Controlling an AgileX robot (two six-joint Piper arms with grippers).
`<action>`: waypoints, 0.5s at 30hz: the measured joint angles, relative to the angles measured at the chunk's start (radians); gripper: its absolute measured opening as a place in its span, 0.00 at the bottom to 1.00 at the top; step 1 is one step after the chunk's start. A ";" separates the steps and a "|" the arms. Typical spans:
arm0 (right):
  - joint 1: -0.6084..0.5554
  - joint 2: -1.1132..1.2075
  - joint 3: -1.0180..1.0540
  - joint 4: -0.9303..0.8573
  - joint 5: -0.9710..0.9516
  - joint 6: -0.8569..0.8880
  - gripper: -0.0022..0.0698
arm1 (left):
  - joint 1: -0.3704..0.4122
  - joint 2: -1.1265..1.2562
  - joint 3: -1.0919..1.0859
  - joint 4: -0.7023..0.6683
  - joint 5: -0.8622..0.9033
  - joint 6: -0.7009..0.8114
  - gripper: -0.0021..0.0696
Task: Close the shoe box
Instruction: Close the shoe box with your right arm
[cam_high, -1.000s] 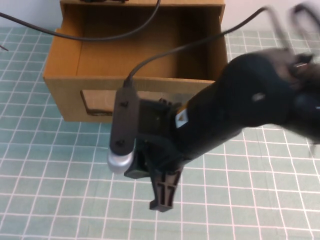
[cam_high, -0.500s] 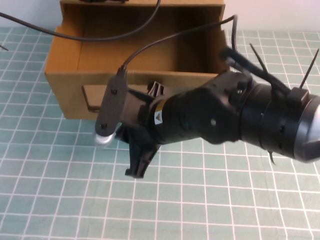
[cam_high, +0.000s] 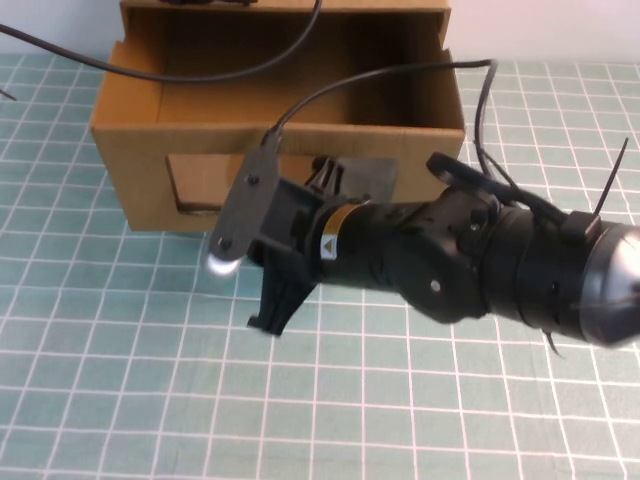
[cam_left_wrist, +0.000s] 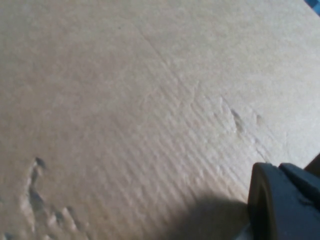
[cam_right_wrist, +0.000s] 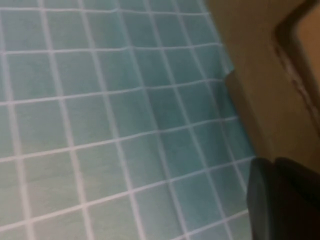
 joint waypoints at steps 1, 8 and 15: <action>-0.010 0.005 0.000 0.002 -0.009 0.003 0.01 | 0.000 0.000 0.000 0.000 0.000 0.000 0.02; -0.084 0.085 -0.043 0.019 -0.058 0.025 0.01 | 0.000 0.002 -0.002 0.000 0.008 0.000 0.02; -0.107 0.171 -0.136 0.041 -0.096 0.025 0.01 | 0.000 0.002 -0.002 0.000 0.012 0.000 0.02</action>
